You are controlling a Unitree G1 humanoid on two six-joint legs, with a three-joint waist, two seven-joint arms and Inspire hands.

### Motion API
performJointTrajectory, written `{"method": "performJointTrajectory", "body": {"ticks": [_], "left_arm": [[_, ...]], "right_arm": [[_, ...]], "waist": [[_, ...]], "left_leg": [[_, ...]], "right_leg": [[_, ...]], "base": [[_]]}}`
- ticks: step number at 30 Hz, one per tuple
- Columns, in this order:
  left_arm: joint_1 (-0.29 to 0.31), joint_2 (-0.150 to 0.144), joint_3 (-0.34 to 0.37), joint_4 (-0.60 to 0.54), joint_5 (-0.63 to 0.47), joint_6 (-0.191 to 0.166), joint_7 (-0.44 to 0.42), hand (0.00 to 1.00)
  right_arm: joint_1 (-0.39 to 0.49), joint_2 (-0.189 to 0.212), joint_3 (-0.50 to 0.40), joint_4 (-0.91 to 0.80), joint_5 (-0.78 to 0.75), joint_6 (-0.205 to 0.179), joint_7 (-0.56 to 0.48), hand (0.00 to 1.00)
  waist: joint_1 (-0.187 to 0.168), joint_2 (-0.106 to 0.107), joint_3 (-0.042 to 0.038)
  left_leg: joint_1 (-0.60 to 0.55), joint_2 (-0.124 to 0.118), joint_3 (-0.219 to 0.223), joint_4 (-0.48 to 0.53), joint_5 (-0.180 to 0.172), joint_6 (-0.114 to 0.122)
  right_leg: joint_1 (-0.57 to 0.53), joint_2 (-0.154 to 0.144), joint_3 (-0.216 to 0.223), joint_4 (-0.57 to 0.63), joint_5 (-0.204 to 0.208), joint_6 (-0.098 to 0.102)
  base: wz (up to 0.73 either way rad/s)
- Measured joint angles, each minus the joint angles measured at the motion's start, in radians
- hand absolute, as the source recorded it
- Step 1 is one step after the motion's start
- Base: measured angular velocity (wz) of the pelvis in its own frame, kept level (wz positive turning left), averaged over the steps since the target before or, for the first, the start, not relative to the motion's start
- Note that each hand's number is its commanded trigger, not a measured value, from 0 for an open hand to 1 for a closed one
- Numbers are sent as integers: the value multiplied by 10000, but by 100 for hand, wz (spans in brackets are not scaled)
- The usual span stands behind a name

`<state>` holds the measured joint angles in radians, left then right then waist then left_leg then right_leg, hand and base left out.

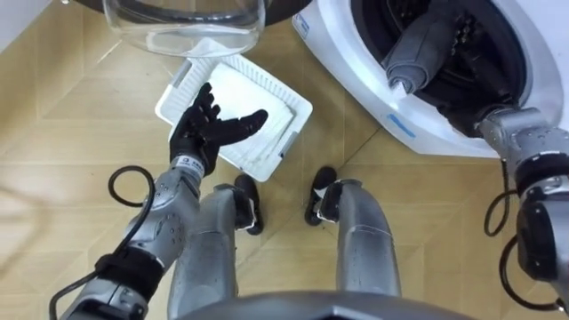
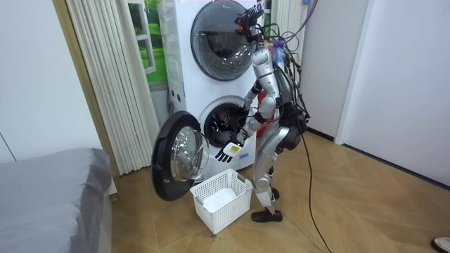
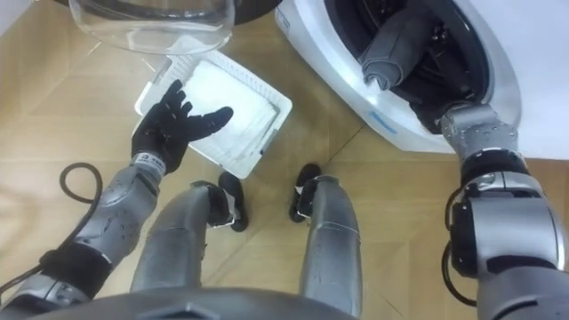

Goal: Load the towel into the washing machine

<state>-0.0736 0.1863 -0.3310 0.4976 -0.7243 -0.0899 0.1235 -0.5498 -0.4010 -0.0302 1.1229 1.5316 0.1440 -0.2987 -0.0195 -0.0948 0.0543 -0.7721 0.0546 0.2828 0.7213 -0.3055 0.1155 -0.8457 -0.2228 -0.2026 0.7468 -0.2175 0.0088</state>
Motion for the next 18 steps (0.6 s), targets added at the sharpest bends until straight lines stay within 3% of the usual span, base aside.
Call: {"method": "performJointTrajectory", "body": {"ticks": [3,7,9,14,18], "left_arm": [[-88,-5,-41,511,213,-2,-17,0],[-302,-24,-24,1147,817,82,40,0],[-315,-29,-4,1412,1194,96,55,0],[-266,13,-9,2286,2310,96,-1,0],[-149,75,245,2884,3384,91,8,0]], "right_arm": [[213,19,1,-9,-23,-97,184,0],[722,185,6,-21,-484,-650,412,0],[939,259,21,0,-1114,-800,511,0],[1653,782,102,540,-2627,-1535,1114,0],[2431,912,377,583,-4208,-1830,1408,0]], "waist": [[54,111,7],[271,377,20],[352,545,2],[463,741,-10],[592,839,-36]], "left_leg": [[261,-2,3,-180,1,-3],[776,28,-130,-583,43,-78],[1185,27,-146,-870,70,-122],[2138,39,-314,-1587,198,-321],[2611,155,-305,-1859,251,-424]], "right_leg": [[287,50,-19,-157,14,36],[957,162,-273,-734,139,53],[1413,216,-373,-1038,199,70],[2504,493,-495,-1888,329,119],[3030,734,-466,-2442,452,99]], "base": [[-1],[2],[-2],[2],[-8]]}}
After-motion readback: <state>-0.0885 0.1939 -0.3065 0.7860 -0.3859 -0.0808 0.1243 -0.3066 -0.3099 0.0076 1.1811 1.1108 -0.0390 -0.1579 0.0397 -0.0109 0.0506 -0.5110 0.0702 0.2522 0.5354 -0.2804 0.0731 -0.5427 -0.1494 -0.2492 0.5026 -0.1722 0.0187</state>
